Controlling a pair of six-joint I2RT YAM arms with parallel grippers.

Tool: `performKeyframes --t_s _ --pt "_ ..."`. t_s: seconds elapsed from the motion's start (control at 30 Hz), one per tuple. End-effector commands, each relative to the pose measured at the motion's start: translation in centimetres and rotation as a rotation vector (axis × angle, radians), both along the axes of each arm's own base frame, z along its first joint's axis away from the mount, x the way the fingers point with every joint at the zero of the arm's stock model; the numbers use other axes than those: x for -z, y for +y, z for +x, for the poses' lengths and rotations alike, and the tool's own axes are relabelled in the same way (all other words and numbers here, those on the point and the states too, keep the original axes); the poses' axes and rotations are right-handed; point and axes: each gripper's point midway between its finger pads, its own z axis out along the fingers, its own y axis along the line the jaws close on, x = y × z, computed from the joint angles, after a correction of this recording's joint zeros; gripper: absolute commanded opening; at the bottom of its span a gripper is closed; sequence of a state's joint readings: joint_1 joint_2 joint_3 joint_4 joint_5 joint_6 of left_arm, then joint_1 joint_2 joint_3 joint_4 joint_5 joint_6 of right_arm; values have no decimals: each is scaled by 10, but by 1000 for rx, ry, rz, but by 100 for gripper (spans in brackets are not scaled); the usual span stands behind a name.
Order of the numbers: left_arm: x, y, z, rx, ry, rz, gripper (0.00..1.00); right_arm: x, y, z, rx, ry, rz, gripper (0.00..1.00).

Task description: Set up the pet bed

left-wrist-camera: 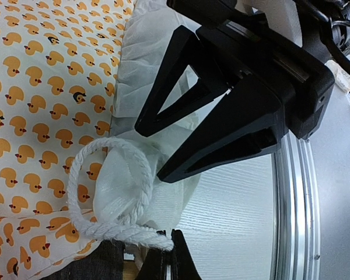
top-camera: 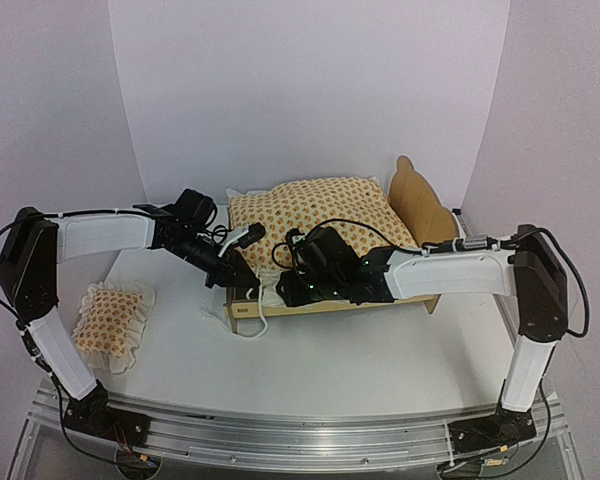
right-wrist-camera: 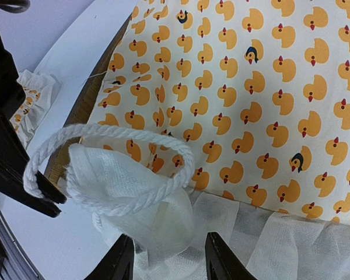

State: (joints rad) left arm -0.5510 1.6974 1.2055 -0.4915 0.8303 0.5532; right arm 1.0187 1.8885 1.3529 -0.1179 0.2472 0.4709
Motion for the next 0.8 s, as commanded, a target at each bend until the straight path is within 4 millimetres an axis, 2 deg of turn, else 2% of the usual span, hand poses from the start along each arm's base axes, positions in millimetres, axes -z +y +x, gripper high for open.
performKeyframes --t_s 0.0,0.1,0.17,0.4,0.43,0.5,0.63,0.7,0.77 --pt "-7 -9 10 -18 -21 -65 0 -27 2 4 7 -45 57 41" --pt "8 -4 14 -31 -49 -27 0 -28 0 4 11 -48 56 41" --pt "17 0 9 -30 -33 -10 0 -29 -1 4 13 -51 55 41" --pt "34 7 4 -52 -4 32 1 -34 1 2 -2 -53 67 41" --pt "33 7 4 -49 0 37 5 -35 2 2 -9 -54 70 42" --pt "28 8 2 -40 6 37 20 -40 4 0 -22 -58 77 43" --pt "10 8 6 -37 -5 18 42 -55 7 -4 -55 -67 107 47" --pt "2 10 11 -34 -20 16 51 -63 11 -11 -92 -66 129 49" --pt "-5 14 13 -23 -45 20 68 -70 13 -24 -144 -58 151 51"
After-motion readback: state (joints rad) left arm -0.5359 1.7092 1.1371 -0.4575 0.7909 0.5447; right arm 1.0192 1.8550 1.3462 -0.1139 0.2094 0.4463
